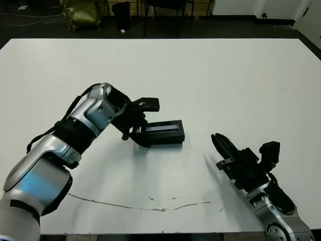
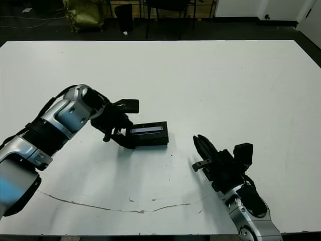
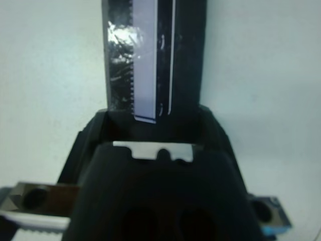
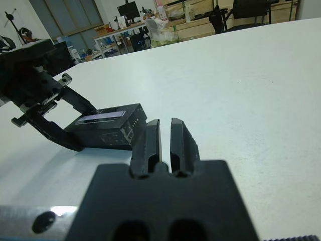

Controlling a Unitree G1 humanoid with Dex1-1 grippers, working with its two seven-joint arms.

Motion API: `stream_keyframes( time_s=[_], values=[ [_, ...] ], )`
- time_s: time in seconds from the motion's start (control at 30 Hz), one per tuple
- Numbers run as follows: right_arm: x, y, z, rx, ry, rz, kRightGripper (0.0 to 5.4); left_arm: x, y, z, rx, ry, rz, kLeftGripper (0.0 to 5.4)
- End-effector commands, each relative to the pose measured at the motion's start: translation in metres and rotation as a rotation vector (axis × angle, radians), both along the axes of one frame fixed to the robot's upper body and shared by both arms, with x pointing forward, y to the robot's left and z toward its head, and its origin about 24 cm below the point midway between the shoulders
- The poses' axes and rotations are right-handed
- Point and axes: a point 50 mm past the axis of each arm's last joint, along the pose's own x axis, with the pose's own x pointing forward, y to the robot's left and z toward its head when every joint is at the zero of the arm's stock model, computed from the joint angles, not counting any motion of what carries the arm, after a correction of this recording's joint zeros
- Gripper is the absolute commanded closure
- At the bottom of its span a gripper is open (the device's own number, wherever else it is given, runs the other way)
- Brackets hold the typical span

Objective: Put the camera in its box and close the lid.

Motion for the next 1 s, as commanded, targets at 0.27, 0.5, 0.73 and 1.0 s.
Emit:
stream_keyframes(
  time_s=[0.27,0.5,0.73,1.0],
  values=[
    [-0.002,-0.001,-0.004,-0.007,0.025,-0.003,5.40,-0.014,0.000,-0.028,0.067,-0.087,-0.140,1.14],
    [-0.002,-0.002,-0.004,-0.014,0.018,0.003,5.40,-0.015,0.002,-0.030,0.085,-0.099,-0.134,0.02],
    [-0.002,-0.001,-0.004,-0.016,0.021,0.004,5.40,-0.015,0.003,-0.031,0.102,-0.158,-0.164,0.02],
    [-0.004,-0.002,-0.005,-0.039,0.028,-0.001,5.40,-0.013,0.011,-0.029,0.014,-0.187,-0.100,0.02]
  ],
)
